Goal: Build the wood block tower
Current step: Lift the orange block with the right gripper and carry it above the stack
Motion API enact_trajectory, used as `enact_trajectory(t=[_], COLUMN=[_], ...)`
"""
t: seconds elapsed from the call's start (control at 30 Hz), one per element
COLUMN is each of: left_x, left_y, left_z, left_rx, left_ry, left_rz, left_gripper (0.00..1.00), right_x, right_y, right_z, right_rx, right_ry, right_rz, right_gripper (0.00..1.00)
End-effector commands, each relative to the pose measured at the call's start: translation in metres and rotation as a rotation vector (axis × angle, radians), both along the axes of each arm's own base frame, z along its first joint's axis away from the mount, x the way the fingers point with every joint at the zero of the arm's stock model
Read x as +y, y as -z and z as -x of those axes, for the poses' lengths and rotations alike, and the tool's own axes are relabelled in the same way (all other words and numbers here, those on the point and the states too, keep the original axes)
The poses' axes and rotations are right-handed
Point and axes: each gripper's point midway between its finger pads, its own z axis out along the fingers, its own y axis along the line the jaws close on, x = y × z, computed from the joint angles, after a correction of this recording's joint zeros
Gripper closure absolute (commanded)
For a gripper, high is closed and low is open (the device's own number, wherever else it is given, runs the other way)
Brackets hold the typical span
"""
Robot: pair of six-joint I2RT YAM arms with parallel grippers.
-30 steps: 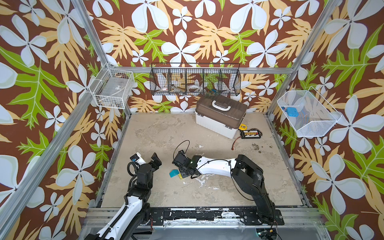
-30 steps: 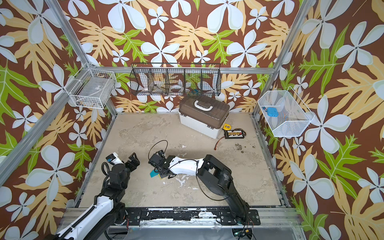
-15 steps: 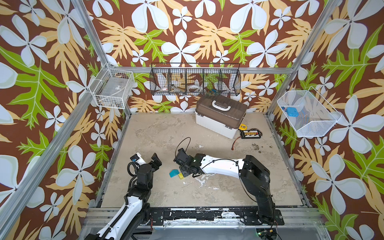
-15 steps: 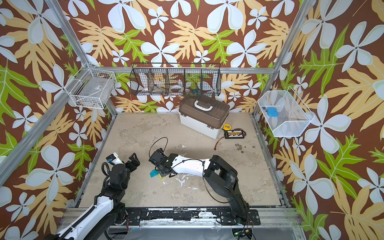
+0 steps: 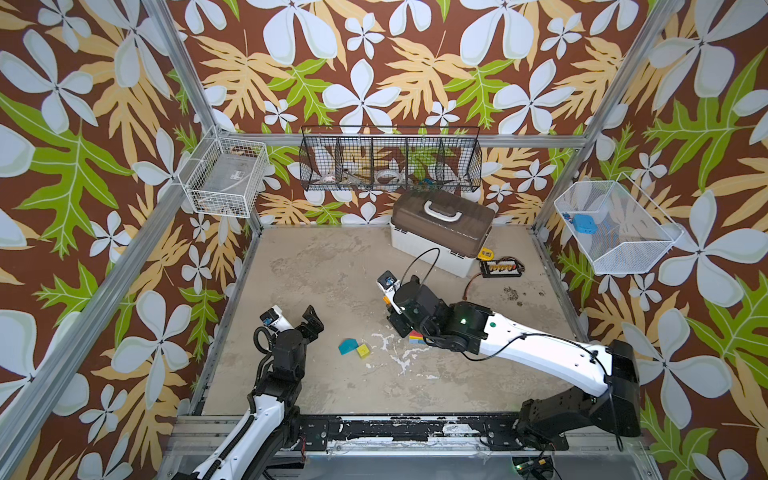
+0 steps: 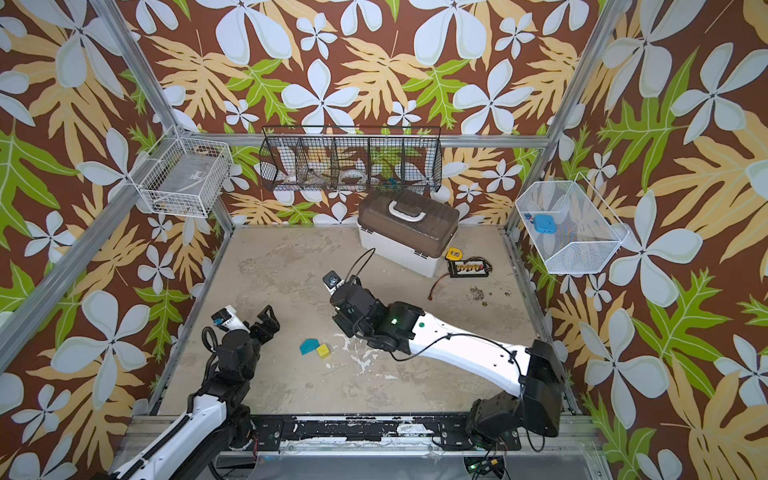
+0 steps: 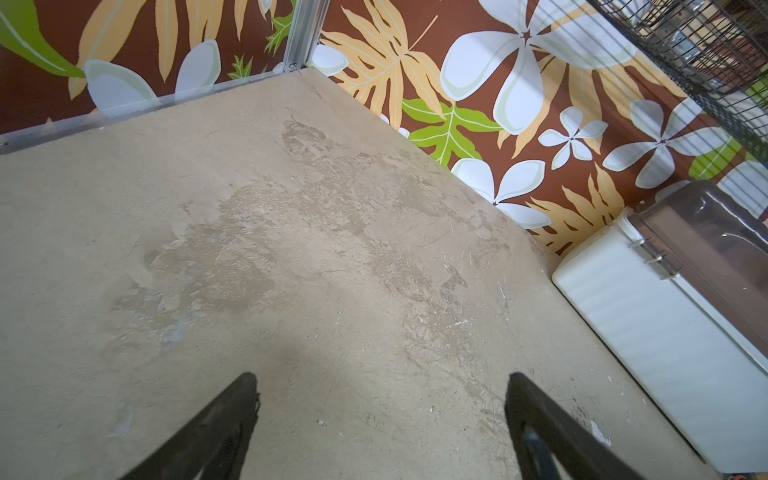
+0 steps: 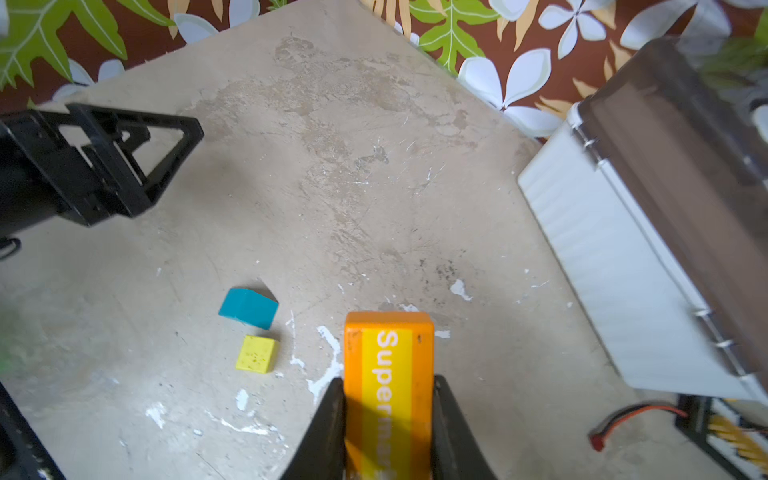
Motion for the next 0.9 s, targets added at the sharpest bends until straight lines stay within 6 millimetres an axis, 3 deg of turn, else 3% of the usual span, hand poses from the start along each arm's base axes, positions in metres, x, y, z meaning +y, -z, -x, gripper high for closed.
enact_trajectory(t=[0.0,0.13,0.3,0.4,0.57,0.73,0.87], left_x=[-0.002,-0.005,-0.048,-0.063,-0.065,-0.064,-0.062], left_y=[-0.006,-0.008,-0.022,-0.030,-0.033,-0.031,-0.031], left_z=[-0.001,-0.001,-0.002,0.002,0.006,0.004,0.004], left_rx=[-0.030,-0.043,-0.137,-0.186,-0.211,-0.198,-0.195], left_ry=[0.016,0.035,0.295,0.377,0.381,0.372,0.363], left_rz=[-0.005,-0.004,-0.031,-0.042,-0.045,-0.046,-0.046], left_gripper=[0.06,0.06,0.05,0.01,0.00,0.00,0.00], right_x=[0.012,0.001,-0.022,-0.042,-0.075,-0.070,-0.082], right_y=[-0.013,-0.013,0.021,0.038,0.070,0.056,0.052], right_z=[0.015,0.024,0.020,0.020,0.019,0.021,0.019], right_rx=[-0.123,-0.086,0.160,0.327,0.418,0.388,0.323], right_ry=[-0.240,-0.306,-0.363,-0.390,-0.397,-0.442,-0.430], right_rz=[0.056,0.106,0.253,0.224,0.250,0.222,0.270], right_gripper=[1.00,1.00,1.00,1.00,1.00,1.00,1.00])
